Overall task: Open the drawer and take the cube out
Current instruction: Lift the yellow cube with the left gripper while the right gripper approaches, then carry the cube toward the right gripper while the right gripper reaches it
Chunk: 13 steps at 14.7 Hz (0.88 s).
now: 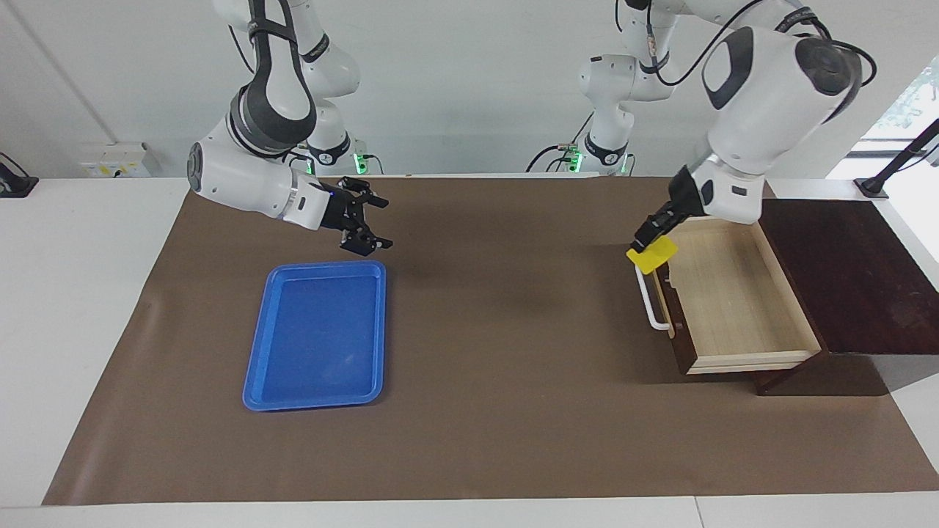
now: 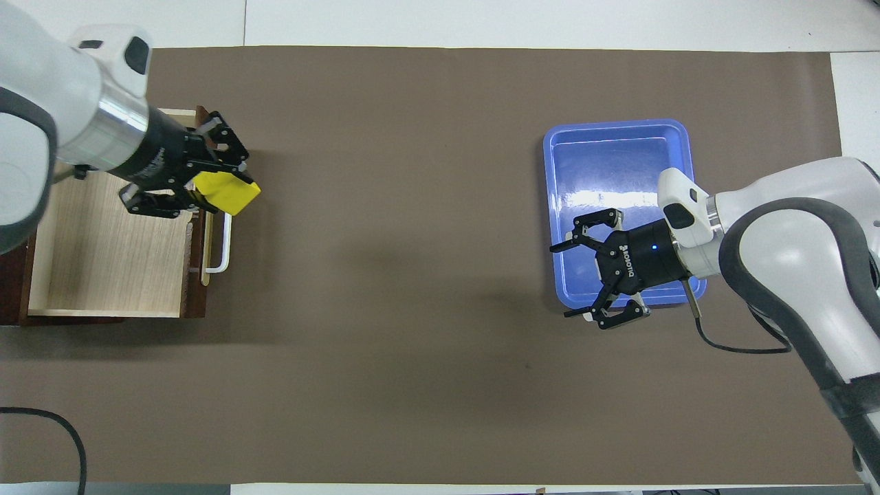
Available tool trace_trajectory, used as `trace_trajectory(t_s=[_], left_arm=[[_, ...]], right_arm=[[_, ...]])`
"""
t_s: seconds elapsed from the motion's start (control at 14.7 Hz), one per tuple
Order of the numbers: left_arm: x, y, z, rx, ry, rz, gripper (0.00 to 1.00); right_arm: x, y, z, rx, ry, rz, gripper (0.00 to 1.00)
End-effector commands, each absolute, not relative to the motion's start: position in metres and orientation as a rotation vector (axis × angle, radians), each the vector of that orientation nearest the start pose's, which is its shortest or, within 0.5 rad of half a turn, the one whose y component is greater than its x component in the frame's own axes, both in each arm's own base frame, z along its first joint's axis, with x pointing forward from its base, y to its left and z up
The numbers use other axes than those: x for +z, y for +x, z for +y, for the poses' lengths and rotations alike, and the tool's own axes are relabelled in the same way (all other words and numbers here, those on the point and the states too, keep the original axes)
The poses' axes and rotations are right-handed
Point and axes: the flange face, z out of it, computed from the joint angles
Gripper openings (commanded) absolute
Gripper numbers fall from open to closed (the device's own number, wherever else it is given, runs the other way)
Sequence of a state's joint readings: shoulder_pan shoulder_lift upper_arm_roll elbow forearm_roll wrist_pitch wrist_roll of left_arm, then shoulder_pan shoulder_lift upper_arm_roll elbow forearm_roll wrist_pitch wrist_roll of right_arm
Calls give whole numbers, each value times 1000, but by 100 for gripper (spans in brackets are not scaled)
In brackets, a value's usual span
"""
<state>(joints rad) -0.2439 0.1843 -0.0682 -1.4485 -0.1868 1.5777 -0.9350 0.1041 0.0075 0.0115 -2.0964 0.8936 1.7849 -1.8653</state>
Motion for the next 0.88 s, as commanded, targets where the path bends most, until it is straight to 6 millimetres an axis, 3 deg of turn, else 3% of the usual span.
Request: trace_trajectory(t_s=[0.0, 0.14, 0.34, 0.54, 0.82], left_arm=[[579, 544, -243, 280, -2934, -1319, 0], [578, 527, -271, 295, -2810, -1511, 0], [581, 507, -309, 292, -2688, -1698, 0], [592, 506, -325, 251, -2579, -1960, 0], [601, 493, -336, 245, -2594, -1957, 0]], right_arm=[[426, 518, 149, -610, -1536, -1710, 100], [430, 515, 171, -609, -1479, -1759, 100], [423, 513, 180, -589, -1434, -1780, 100], [411, 515, 185, -577, -1408, -1786, 100], [388, 532, 199, -582, -1288, -1789, 100]])
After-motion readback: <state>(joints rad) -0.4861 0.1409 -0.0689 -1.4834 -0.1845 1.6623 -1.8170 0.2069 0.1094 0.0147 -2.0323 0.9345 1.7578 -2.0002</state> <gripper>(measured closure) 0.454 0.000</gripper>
